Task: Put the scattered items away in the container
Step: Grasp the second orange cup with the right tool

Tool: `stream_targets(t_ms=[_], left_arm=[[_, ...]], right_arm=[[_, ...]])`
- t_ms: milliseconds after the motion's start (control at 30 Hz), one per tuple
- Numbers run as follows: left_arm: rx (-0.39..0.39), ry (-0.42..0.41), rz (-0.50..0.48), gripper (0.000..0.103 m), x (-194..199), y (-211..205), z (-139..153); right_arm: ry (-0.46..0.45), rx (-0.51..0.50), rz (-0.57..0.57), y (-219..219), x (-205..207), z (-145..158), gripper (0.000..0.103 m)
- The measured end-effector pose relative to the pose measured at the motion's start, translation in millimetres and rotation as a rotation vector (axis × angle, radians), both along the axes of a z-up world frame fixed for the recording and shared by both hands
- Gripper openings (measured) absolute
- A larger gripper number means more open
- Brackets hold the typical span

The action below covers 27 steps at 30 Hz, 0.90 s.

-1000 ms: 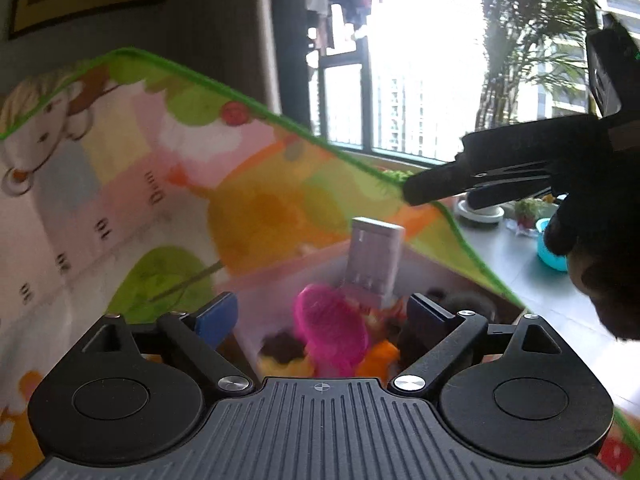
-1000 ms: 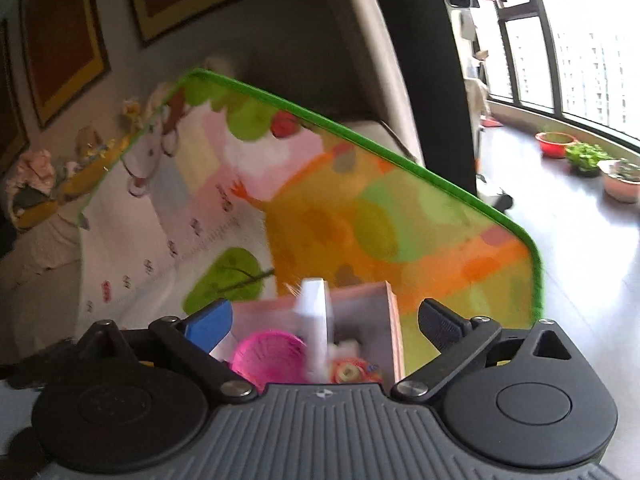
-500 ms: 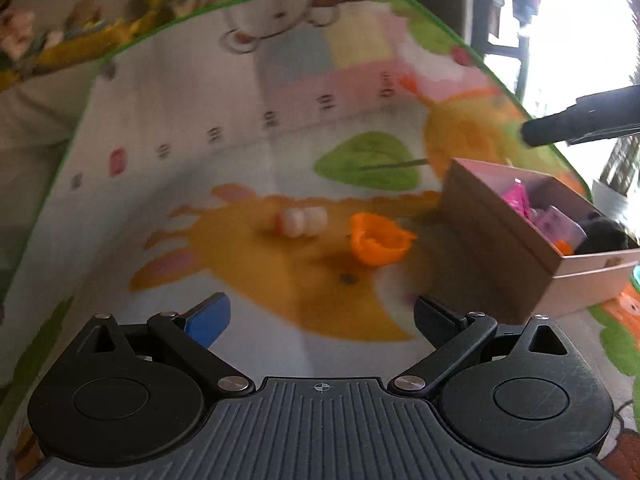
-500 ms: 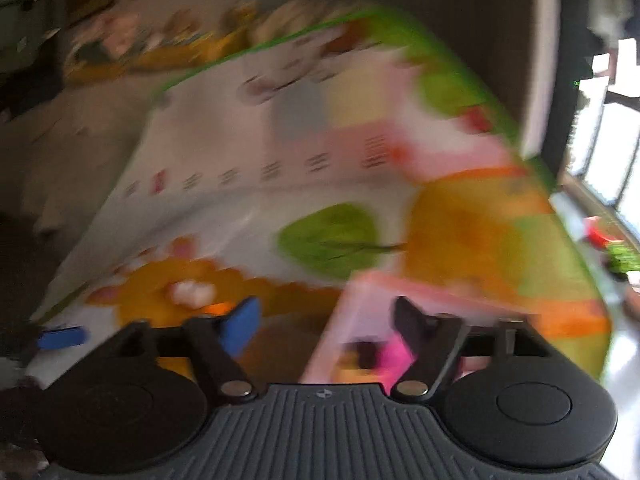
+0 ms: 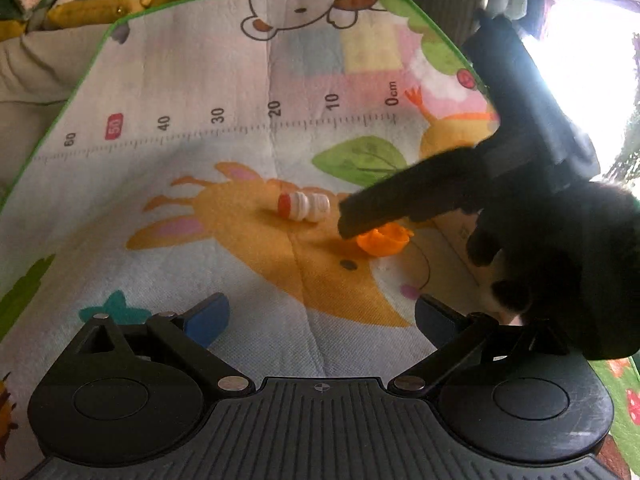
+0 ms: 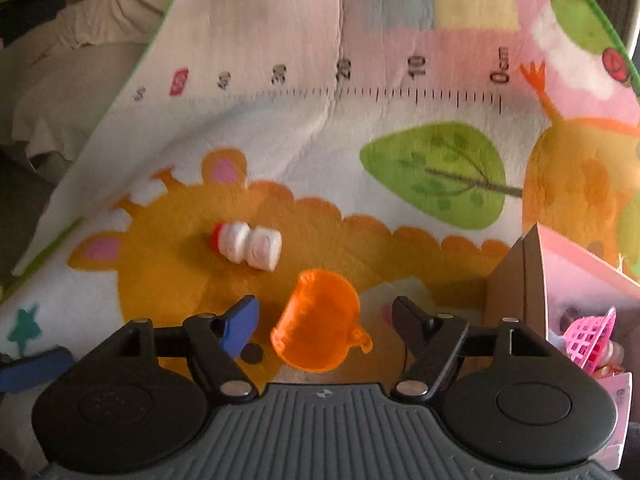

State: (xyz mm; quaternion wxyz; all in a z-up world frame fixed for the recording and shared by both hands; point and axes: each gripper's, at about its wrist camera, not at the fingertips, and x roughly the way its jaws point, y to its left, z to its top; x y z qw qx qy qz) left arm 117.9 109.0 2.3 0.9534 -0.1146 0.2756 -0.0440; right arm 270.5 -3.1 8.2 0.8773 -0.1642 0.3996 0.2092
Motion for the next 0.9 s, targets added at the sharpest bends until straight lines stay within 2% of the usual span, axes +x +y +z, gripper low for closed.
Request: stream_targets(t_ms=[33,200,367,467,533,700,800,900], left_arm=[[-0.001,0.001,-0.001,0.102,0.4,0.0,-0.2],[-0.021,0.013,0.000,0.102,2.0,2.8,-1.9],[-0.023,0.023,0.003,0.102,2.4,2.9,-1.9],[-0.023,0.029,0.007,0.102,2.9,3.1,-2.4],[-0.015,0.039,0.012,0.102,4.2,2.1,-2.5],[0.080,0.048,-0.008,0.102,15.3,-9.4,4.3],[0.154,0.000,0.001,0.102,33.9,-14.8,16.8],[0.202,-0.021,0.027,0.102,64.4,-16.5,23.0]], right_arm=[[0.010,-0.011,0.004,-1.1,0.1,-2.7,0.051],[-0.013,0.025,0.010,-23.2,-22.0,9.2,0.051],[-0.066,0.109,0.033,-67.5,-75.3,40.2,0.051],[-0.111,0.093,0.071,-97.0,-118.1,45.5,0.051],[-0.107,0.065,0.074,-116.7,-141.8,38.6,0.051],[-0.092,-0.024,-0.046,-164.8,-183.4,8.7,0.051],[-0.066,0.012,-0.135,-189.2,-190.4,0.6,0.051],[-0.071,0.066,-0.168,-203.7,-197.7,-3.1,0.051]])
